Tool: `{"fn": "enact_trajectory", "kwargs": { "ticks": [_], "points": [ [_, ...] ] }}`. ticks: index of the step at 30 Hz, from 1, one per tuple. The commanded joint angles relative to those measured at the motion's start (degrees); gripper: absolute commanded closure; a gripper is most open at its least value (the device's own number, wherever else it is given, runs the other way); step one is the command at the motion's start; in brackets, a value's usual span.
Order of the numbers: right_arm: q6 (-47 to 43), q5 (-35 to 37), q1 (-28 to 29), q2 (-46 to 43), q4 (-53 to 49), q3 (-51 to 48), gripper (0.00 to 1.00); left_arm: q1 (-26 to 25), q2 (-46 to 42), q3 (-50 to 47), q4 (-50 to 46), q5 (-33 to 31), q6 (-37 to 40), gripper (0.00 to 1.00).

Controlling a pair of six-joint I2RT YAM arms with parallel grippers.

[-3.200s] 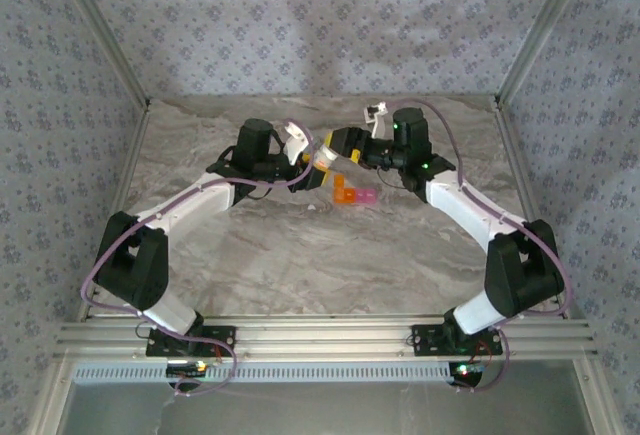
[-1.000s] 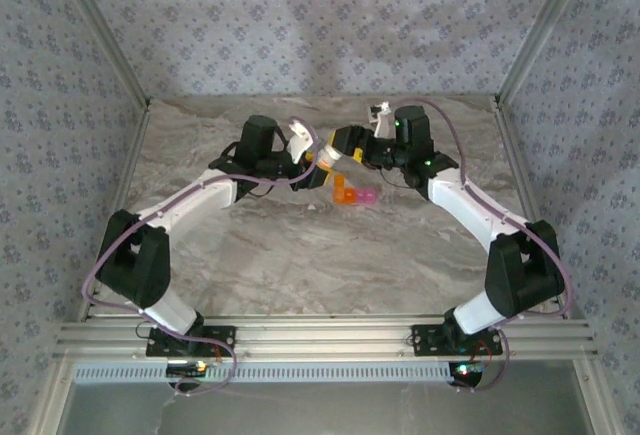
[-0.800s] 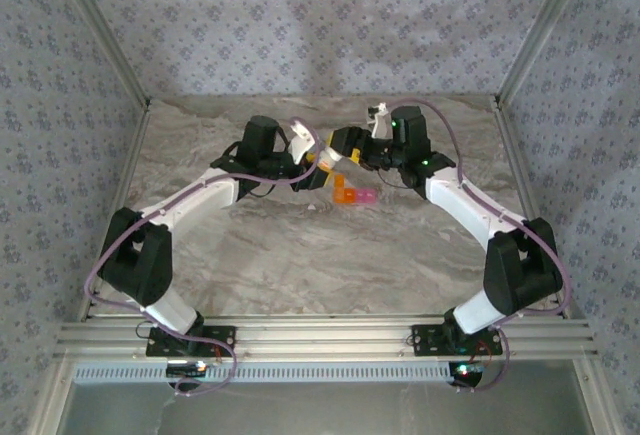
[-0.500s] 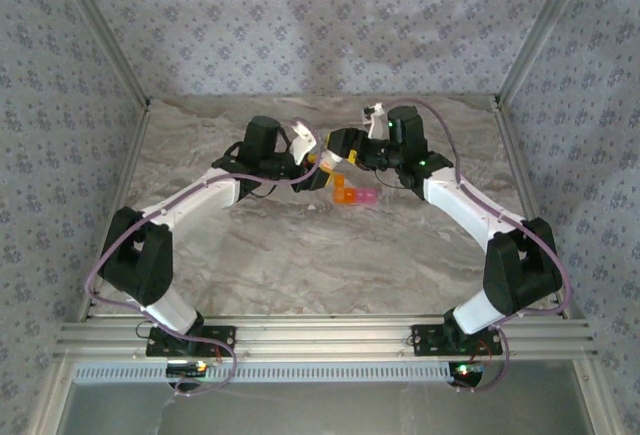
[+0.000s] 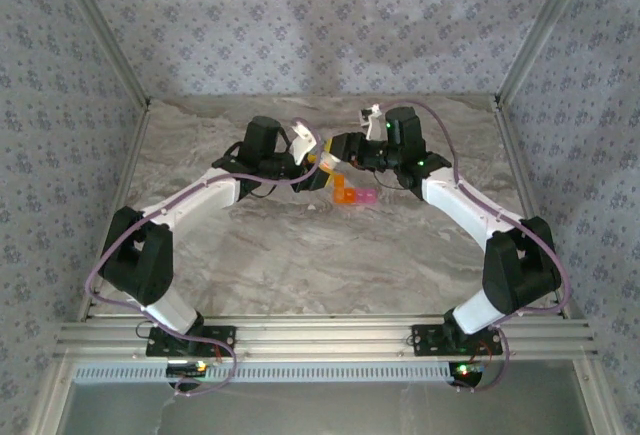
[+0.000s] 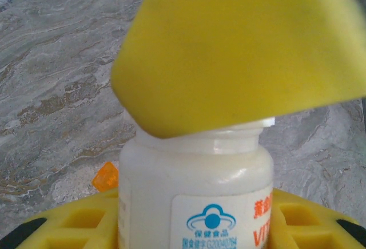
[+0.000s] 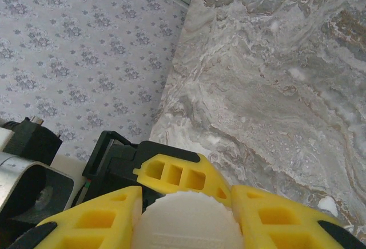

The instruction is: Sort the pills into containers

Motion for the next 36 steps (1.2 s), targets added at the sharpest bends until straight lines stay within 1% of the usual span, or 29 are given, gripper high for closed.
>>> {"fn": "enact_trajectory", "kwargs": {
  "ticks": [1, 2, 4, 8, 12, 17, 20, 21, 23, 29, 31, 33, 36],
  "points": [
    [-5.7, -2.3, -1.9, 0.2, 0.4, 0.5, 0.73, 0.7, -0.4, 1.7, 1.7, 3.6, -0.8, 1.0],
    [-6.8, -3.6, -2.8, 0.3, 0.8, 0.6, 0.74, 1.1, -0.6, 1.8, 1.8, 5.3, -1.4, 1.0],
    [-10.0, -7.3, -4.6, 0.6, 4.8, -0.2, 0.74, 1.8, -1.1, 1.5, 2.3, 8.6, -2.9, 1.0],
    [-10.6, -14.8, -6.9, 0.9, 14.5, -1.5, 0.74, 3.0, -2.0, -0.3, 6.0, 13.8, -7.2, 1.0],
    [-12.1, -17.6, -7.3, 1.4, 14.0, 0.4, 0.74, 3.2, -2.1, -0.4, 6.0, 15.8, -8.3, 1.0],
    [-14.6, -14.5, -8.1, 0.0, 8.2, -0.2, 0.72, 3.5, -2.8, -0.7, 5.0, 14.1, -7.3, 1.0],
    [-14.8, -9.2, -9.7, -2.1, 3.9, -2.4, 0.67, 3.7, -3.5, -1.1, 4.4, 11.5, -6.5, 1.0],
    [-15.0, -7.5, -10.2, -2.9, 2.9, -3.6, 0.66, 3.7, -3.7, -1.5, 4.5, 10.7, -6.3, 1.0],
    [-16.1, -1.7, -10.7, -4.0, -2.8, -4.9, 0.66, 3.8, -4.2, -2.5, 5.1, 8.7, -6.2, 1.0],
    [-17.8, 16.7, -11.0, -5.4, -14.6, -9.6, 0.67, 3.8, -6.2, -5.8, 6.0, 4.2, -6.2, 1.0],
    [-17.7, 22.5, -11.0, -5.3, -16.5, -11.5, 0.67, 3.8, -7.0, -7.3, 6.9, 2.8, -6.9, 1.0],
    [-17.4, 27.3, -11.0, -5.2, -18.0, -13.1, 0.67, 3.8, -7.5, -7.7, 6.6, 2.7, -7.0, 1.0],
    [-17.1, 32.2, -11.2, -5.1, -18.6, -15.5, 0.67, 3.8, -8.2, -8.4, 6.3, 2.2, -7.4, 1.0]
  ]
}}
